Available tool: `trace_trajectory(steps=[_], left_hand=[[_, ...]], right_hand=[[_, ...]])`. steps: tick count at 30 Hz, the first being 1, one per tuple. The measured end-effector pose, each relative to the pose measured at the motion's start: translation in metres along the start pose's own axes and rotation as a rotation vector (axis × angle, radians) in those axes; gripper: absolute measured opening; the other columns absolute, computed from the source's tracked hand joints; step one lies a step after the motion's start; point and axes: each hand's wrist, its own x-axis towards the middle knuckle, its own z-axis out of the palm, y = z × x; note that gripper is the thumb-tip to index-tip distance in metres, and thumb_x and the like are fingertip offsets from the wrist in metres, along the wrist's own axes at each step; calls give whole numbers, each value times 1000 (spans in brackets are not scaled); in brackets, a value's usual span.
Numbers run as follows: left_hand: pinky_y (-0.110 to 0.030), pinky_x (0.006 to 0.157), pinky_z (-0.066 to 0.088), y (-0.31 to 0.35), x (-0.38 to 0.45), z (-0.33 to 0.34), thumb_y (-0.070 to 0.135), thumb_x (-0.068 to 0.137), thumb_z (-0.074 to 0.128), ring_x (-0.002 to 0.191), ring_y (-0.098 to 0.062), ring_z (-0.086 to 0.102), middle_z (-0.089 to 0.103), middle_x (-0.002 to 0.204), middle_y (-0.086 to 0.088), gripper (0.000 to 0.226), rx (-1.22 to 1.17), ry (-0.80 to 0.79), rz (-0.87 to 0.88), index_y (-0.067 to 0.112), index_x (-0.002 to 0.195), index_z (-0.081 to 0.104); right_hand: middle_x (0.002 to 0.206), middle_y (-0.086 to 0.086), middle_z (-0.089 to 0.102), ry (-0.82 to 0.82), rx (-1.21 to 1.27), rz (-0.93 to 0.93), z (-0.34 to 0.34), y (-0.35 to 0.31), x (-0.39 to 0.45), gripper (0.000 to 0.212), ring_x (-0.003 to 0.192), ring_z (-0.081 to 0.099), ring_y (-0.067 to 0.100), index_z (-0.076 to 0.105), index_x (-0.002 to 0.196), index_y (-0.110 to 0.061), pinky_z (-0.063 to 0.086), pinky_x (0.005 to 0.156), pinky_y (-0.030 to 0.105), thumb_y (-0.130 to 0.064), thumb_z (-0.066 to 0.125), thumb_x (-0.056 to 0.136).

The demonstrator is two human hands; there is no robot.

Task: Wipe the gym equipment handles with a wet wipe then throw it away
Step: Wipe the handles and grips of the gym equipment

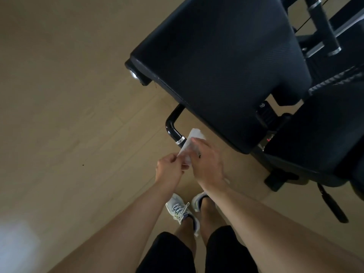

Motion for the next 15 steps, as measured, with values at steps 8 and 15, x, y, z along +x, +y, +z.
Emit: trace_trajectory(steps=[8,15], left_hand=[[-37,126,18,11,4,-27,8,92,56,156,-17,13,18,168,1,76,852,220,820,18,159,21],[-36,126,-10,17,33,-32,7,81,52,150,-20,-32,-36,162,-2,105,1250,-62,749,10,155,-24]], right_hand=[[84,-16,67,-92,-57,-146,4,3,13,11,77,61,-3,68,93,-26,48,71,11,-37,69,93],[97,-4,73,-24,-174,-119,6,56,-14,31,81,58,3,70,117,-19,41,72,12,-40,68,94]])
